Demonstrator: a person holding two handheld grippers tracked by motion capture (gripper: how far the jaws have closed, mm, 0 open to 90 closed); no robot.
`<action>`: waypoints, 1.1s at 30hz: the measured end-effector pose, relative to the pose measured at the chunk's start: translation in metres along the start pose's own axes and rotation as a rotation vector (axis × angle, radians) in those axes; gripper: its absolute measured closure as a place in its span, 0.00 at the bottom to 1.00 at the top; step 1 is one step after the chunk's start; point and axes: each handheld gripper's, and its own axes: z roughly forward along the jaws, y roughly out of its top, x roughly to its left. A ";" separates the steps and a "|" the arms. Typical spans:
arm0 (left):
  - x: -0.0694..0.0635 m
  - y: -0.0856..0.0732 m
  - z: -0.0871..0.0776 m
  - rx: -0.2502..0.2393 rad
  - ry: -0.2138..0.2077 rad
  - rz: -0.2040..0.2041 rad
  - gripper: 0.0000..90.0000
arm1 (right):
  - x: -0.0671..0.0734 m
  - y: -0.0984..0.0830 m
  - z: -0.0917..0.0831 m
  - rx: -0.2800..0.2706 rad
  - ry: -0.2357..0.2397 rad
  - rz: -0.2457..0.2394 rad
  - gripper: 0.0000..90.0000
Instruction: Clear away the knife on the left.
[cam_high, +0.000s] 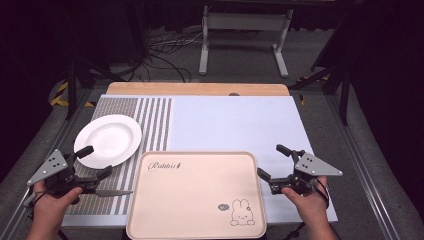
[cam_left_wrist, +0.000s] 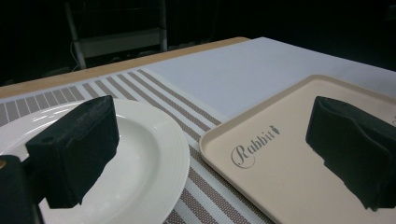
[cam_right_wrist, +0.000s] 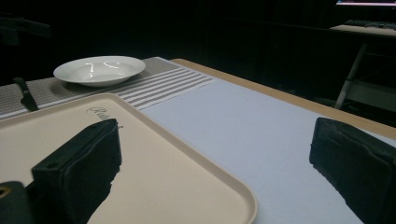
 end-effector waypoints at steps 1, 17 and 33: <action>0.000 0.001 -0.001 -0.009 -0.006 -0.009 0.04 | 0.000 0.000 0.000 -0.006 0.017 0.023 0.04; -0.001 0.010 -0.003 0.081 -0.040 0.051 0.05 | 0.002 0.005 0.002 -0.001 0.039 0.020 0.04; 0.001 0.033 0.004 0.358 -0.103 0.195 0.08 | 0.002 0.005 0.007 0.061 0.080 -0.012 0.04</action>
